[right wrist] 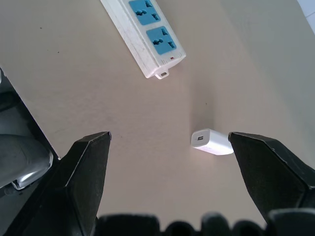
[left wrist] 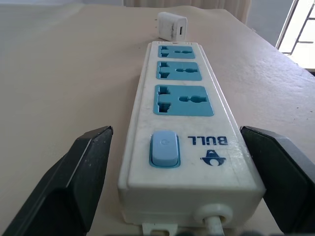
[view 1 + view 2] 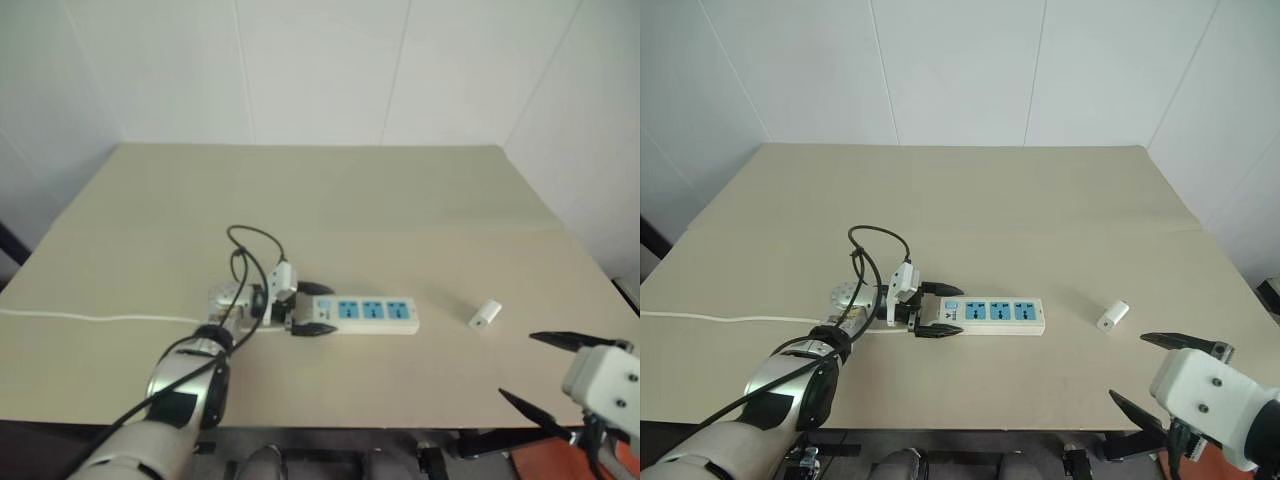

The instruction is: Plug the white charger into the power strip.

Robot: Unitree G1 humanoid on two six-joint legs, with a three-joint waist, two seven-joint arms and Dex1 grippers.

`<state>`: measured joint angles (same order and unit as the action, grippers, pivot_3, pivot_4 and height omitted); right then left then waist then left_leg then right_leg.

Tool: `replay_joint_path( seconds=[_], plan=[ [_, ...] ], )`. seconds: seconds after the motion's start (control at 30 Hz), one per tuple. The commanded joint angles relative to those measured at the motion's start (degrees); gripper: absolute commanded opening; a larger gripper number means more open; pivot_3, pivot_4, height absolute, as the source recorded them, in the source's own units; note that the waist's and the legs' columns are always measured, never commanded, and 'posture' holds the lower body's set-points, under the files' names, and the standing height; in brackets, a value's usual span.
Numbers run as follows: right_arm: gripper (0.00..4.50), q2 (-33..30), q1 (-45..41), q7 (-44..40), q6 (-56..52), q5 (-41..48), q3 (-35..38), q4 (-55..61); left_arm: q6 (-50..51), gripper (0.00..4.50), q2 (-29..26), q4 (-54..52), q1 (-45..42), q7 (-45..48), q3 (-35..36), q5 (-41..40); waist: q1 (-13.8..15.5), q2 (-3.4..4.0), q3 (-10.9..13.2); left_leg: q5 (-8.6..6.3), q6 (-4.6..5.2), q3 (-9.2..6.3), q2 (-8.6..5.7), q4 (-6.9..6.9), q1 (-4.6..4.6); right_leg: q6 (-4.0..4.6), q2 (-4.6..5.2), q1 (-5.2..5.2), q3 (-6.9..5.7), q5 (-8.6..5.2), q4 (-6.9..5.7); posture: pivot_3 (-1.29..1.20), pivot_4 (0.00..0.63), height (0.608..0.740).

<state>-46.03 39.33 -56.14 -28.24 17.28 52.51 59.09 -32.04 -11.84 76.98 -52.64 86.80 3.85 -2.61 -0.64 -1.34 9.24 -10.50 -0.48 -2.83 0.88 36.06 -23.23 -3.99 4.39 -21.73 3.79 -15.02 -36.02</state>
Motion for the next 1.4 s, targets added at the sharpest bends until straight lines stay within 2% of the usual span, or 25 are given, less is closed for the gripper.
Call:
replay_joint_path(
  seconds=[0.03,0.1,0.2,0.23,0.3,0.5,0.57,0.67,0.77,0.87,0.93,1.0,1.07,1.13,1.23,1.3,1.4],
  plan=[
    [4.50,0.2,-0.2,0.7,0.3,-0.8,0.5,0.9,-0.3,4.48,0.2,-1.2,1.4,0.9,1.0,-0.7,0.0,0.00,0.0,0.00,0.00,0.00,0.00,0.00,0.02,0.00,0.00,0.01,0.00,0.00,0.00,0.00,0.150,0.740],
    [4.50,0.2,-0.4,0.6,0.1,-1.0,0.5,0.9,-0.4,4.48,0.1,-1.2,1.9,0.6,1.2,-0.4,0.0,0.00,0.0,0.00,0.00,0.00,0.00,0.00,0.02,0.00,0.00,0.02,0.00,0.00,0.00,0.00,0.150,0.740],
    [4.50,0.2,-0.8,0.2,0.0,-1.0,0.8,0.7,-1.5,3.95,0.0,-1.3,2.4,-0.8,1.4,0.1,0.0,0.00,0.0,0.00,0.00,-0.01,0.00,0.00,0.05,0.00,0.00,0.06,0.00,0.00,0.00,0.00,0.150,0.740],
    [4.50,0.1,-0.9,0.1,0.0,-1.1,0.9,0.5,-1.7,3.60,0.0,-1.3,2.4,-1.4,1.5,0.2,0.0,-0.01,0.0,0.00,0.00,-0.01,0.00,0.00,0.07,0.00,0.00,0.08,0.00,0.00,0.00,0.00,0.150,0.740],
    [4.50,0.1,-1.0,-0.1,0.1,-1.2,0.9,0.4,-1.6,3.30,0.1,-1.2,2.4,-2.1,1.9,0.0,0.0,-0.01,0.0,0.00,0.00,-0.01,0.00,0.00,0.11,-0.01,0.00,0.13,0.00,0.00,0.01,0.00,0.150,0.740],
    [4.50,-0.7,-1.8,-0.5,0.0,-1.3,0.4,-0.1,-0.8,3.31,0.7,-1.6,2.4,-0.2,2.9,-0.9,0.0,-0.01,0.0,0.00,0.00,-0.01,0.00,0.00,0.10,-0.01,0.00,0.14,-0.01,-0.01,0.03,0.00,0.150,0.740],
    [4.50,-3.5,-2.9,-1.0,-3.8,-0.7,0.5,-0.3,-1.2,3.31,0.8,-2.0,2.4,2.1,2.6,-1.0,0.0,-0.01,0.0,0.00,0.00,-0.01,0.00,0.00,0.10,-0.01,0.01,0.14,-0.01,-0.01,0.04,0.00,0.150,0.740],
    [4.50,-12.9,-7.4,-3.3,-10.9,0.4,1.3,-3.8,-0.7,3.31,0.6,-3.1,1.9,5.5,1.6,-1.8,-0.3,-0.01,0.0,0.00,-0.01,0.02,-0.02,0.03,0.10,-0.02,0.03,0.16,-0.01,0.00,0.05,0.00,0.150,0.740],
    [4.50,-18.6,-12.3,-7.9,-6.4,0.9,-0.4,-10.7,-0.7,3.31,0.5,-4.2,2.1,5.7,-0.2,-2.8,0.1,-0.03,0.0,0.00,0.00,-0.01,0.00,-0.03,0.13,-0.02,0.02,0.19,-0.03,0.02,0.11,0.00,0.150,0.740],
    [4.50,-25.9,-19.1,-12.5,12.5,-3.8,-10.1,-25.4,-1.7,3.31,0.0,-5.0,2.5,5.7,-2.1,-3.4,-0.1,0.00,0.0,0.00,0.00,-0.01,-0.01,-0.06,0.08,-0.02,0.04,0.17,-0.06,0.02,0.20,0.00,0.150,0.740],
    [4.50,-29.0,-22.6,-13.6,20.6,-6.6,-15.9,-32.8,-2.4,3.31,-0.1,-5.3,2.7,5.7,-2.9,-3.8,-0.2,-0.01,0.0,0.00,0.00,0.02,-0.02,-0.05,0.08,-0.03,0.07,0.18,-0.04,0.03,0.24,0.00,0.150,0.740],
    [4.50,-33.4,-30.2,-13.6,32.1,-11.5,-27.5,-43.2,-3.0,3.31,-0.2,-5.9,3.2,5.7,-3.4,-4.4,-0.2,0.03,0.0,0.00,0.00,0.02,-0.03,-0.06,0.10,-0.03,0.07,0.19,-0.04,0.04,0.25,0.00,0.150,0.740],
    [4.50,-34.7,-39.0,-14.8,41.8,-15.5,-37.5,-51.7,-3.3,3.31,-0.2,-6.7,3.9,5.7,-3.7,-5.2,-0.3,0.05,0.0,0.00,0.00,0.05,-0.01,-0.08,0.08,-0.01,0.07,0.10,-0.01,0.05,0.19,0.00,0.150,0.740],
    [4.50,-33.7,-48.3,-17.1,48.7,-18.7,-45.5,-58.2,-3.7,3.31,-0.1,-7.5,4.7,5.7,-4.3,-6.1,-0.3,0.08,0.0,0.00,0.00,0.04,0.00,-0.10,0.02,0.01,0.05,-0.02,-0.01,0.05,0.15,0.00,0.150,0.740],
    [4.50,-28.9,-63.7,-20.9,61.9,-24.3,-56.2,-69.4,-4.3,3.31,0.0,-8.5,6.5,5.7,-4.3,-6.8,-0.3,0.17,0.0,0.02,0.02,0.07,-0.03,-0.12,-0.02,0.12,0.04,-0.14,0.06,0.12,0.09,0.00,0.150,0.740],
    [4.50,-26.0,-71.0,-22.7,69.6,-26.7,-60.9,-75.5,-4.6,3.31,-0.2,-8.8,7.6,5.7,-4.6,-6.7,-1.0,0.30,0.0,0.02,0.02,0.06,-0.04,-0.12,-0.09,0.41,0.03,-0.25,0.07,0.28,-0.04,0.00,0.150,0.740],
    [4.50,-22.0,-79.7,-25.7,78.2,-26.8,-66.4,-84.3,-4.3,3.31,-0.3,-10.0,8.6,5.7,-4.9,-7.5,-1.4,0.30,0.0,0.04,0.01,0.17,-0.05,-0.09,0.07,0.02,0.03,-0.13,0.19,0.22,0.03,0.00,0.150,0.740]
  ],
)
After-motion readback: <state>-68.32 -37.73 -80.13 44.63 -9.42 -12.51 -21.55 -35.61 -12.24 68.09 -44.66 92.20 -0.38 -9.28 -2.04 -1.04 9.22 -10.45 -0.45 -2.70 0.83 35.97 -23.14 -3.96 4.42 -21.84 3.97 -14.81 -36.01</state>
